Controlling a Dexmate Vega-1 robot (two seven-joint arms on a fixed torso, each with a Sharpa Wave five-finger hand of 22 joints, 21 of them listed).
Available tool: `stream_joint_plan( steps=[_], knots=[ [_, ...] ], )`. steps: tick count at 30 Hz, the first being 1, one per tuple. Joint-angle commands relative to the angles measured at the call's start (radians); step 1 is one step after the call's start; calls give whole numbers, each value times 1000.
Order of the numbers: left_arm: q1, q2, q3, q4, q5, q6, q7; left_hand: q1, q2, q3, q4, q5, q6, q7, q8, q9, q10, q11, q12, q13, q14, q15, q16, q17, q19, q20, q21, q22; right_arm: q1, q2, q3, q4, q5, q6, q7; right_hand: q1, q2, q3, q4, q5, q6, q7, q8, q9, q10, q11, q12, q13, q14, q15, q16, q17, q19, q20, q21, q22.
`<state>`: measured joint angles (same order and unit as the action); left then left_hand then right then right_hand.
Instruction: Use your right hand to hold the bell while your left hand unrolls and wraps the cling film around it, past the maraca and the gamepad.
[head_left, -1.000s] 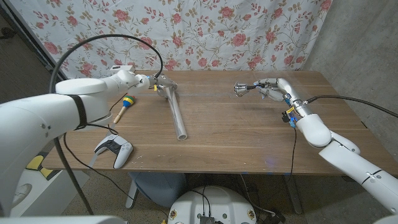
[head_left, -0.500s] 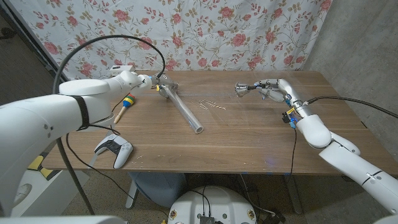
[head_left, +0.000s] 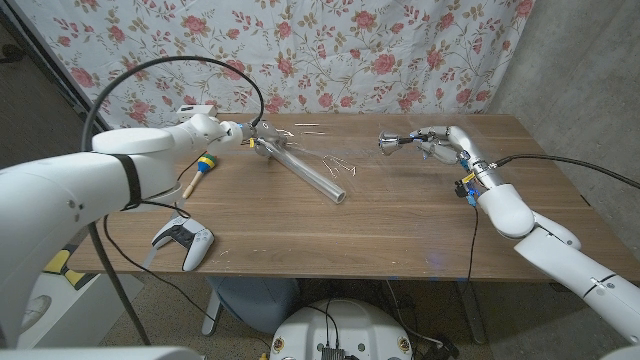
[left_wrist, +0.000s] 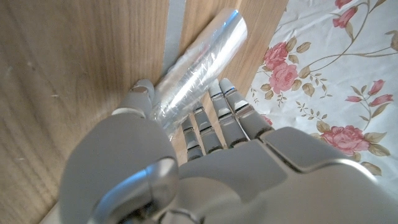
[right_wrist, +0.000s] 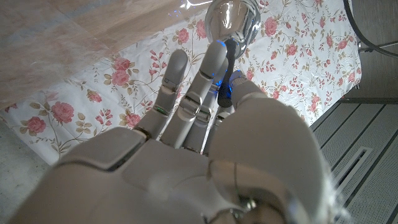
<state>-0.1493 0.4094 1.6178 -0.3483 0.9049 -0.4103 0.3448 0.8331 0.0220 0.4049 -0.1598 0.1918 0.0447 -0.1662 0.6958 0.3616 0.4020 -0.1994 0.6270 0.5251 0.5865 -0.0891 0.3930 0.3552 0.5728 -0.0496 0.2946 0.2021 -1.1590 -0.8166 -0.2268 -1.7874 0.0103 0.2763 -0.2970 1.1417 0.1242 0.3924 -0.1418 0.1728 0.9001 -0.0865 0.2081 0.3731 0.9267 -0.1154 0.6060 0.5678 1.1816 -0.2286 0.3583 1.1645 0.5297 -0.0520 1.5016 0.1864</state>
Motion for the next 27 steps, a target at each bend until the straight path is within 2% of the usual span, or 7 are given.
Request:
stream_joint_plan(
  steps=[1,5,9,11,16,23,27],
  knots=[
    [-4,6,-3,-7,3,-74,20,1,-13,-4,2,-4,-7,5,1,-1,-6,-4,10,40,156,-134,10,2,35,-2,21,12,-17,-5,13,-10,0,7,-4,-3,4,5,-2,8,7,1,0,3,2,-3,-2,6,10,-1,-1,3,-4,-148,6,1],
    [-2,6,-14,-8,-11,-85,-1,-6,-20,-8,4,-5,-21,11,-3,-5,-24,0,10,46,158,-130,2,0,55,-2,34,19,-23,-7,18,-12,-2,12,-4,-4,4,6,-2,8,9,1,0,3,2,-4,-3,6,11,0,0,4,-4,-148,6,1],
    [1,6,-13,-9,-10,-94,3,-18,-30,-12,8,-6,-30,12,-6,-9,-44,6,10,53,123,-124,-28,-7,76,12,48,23,-29,-8,23,-17,-3,12,-4,-4,3,6,-2,8,8,0,0,3,1,-5,-4,7,10,0,-2,4,-4,-148,6,1],
    [2,5,-21,-8,-21,-99,-15,-25,-28,-12,13,-5,-32,12,-7,-12,-49,6,11,56,111,-124,-42,-11,94,40,57,23,-32,-8,25,-21,-3,8,-5,-4,3,6,-2,8,9,0,0,3,2,-4,-3,7,10,-1,-2,4,-4,-148,6,1],
    [6,8,-22,-10,-25,-111,-11,-35,-22,-10,18,-6,-35,10,-5,-13,-54,10,14,60,118,-126,-52,-12,140,44,78,21,-35,-9,29,-24,-5,8,-4,-4,4,7,-2,7,8,0,0,3,3,-2,-4,7,11,-1,-2,4,-5,-148,6,1],
    [15,12,-23,-12,-29,-113,-7,-30,-7,0,13,-8,-18,18,5,-23,-27,8,34,67,191,-131,-41,-6,226,21,117,18,-34,-7,30,-28,-8,6,-3,-5,3,7,-2,7,9,1,0,3,3,-4,-4,10,11,-1,-4,3,-6,-149,6,1],
    [21,7,-25,-9,-32,-107,-17,7,11,15,-4,-12,35,15,27,-32,22,1,69,81,280,-138,-12,13,315,-33,162,20,-34,-7,31,-30,-9,3,-1,-5,3,7,-2,7,9,1,0,3,5,-5,-5,9,12,-1,-3,4,-6,-148,6,2]
  ],
)
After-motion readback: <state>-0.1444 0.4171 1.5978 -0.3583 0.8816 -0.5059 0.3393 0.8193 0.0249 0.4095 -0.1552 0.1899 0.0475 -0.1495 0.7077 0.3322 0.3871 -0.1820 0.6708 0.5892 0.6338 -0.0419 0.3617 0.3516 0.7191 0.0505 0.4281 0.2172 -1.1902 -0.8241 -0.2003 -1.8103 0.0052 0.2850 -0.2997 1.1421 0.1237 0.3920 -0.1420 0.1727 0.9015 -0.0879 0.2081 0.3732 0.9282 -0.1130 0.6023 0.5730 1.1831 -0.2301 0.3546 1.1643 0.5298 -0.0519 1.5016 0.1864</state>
